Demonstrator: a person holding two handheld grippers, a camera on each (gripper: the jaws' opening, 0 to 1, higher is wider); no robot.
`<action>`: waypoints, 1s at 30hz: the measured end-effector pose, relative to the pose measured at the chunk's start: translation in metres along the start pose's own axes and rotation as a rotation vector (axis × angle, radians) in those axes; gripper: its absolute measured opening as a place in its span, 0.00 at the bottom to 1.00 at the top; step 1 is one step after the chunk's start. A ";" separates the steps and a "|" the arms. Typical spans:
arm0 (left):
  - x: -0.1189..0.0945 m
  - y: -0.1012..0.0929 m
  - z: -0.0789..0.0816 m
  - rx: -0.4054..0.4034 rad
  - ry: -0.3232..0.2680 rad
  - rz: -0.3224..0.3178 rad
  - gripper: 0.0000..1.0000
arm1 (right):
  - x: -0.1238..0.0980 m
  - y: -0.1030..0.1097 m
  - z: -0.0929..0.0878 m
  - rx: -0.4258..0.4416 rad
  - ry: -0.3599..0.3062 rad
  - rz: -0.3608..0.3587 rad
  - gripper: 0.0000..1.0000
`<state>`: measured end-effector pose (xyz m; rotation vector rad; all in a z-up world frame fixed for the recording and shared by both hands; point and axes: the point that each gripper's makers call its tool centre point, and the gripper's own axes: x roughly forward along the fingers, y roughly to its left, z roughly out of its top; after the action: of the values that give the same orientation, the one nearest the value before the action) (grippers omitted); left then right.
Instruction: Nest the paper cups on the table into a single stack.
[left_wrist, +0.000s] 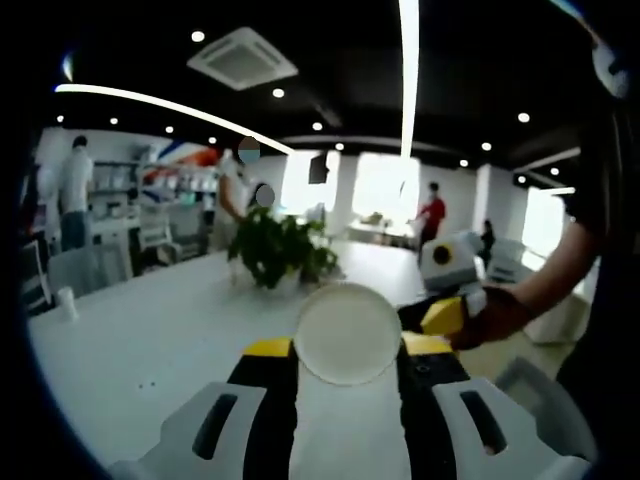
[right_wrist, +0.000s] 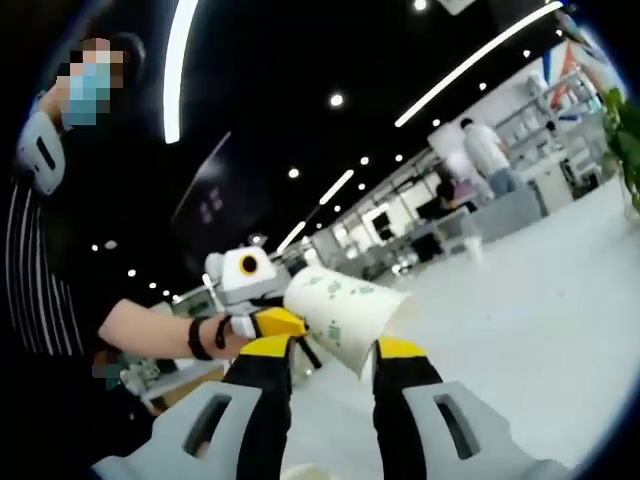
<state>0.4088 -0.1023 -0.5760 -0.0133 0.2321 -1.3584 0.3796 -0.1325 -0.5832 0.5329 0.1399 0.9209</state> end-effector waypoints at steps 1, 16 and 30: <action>0.000 -0.001 0.000 0.002 0.000 -0.001 0.37 | -0.001 0.000 0.001 0.009 -0.006 0.002 0.23; -0.002 -0.010 0.000 0.037 0.002 -0.010 0.37 | -0.005 0.001 0.009 0.055 -0.049 0.016 0.10; -0.006 -0.009 0.000 0.018 0.003 0.008 0.40 | -0.003 0.009 0.012 0.058 -0.044 0.046 0.05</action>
<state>0.3991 -0.0984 -0.5732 0.0048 0.2216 -1.3521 0.3748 -0.1349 -0.5688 0.6118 0.1151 0.9518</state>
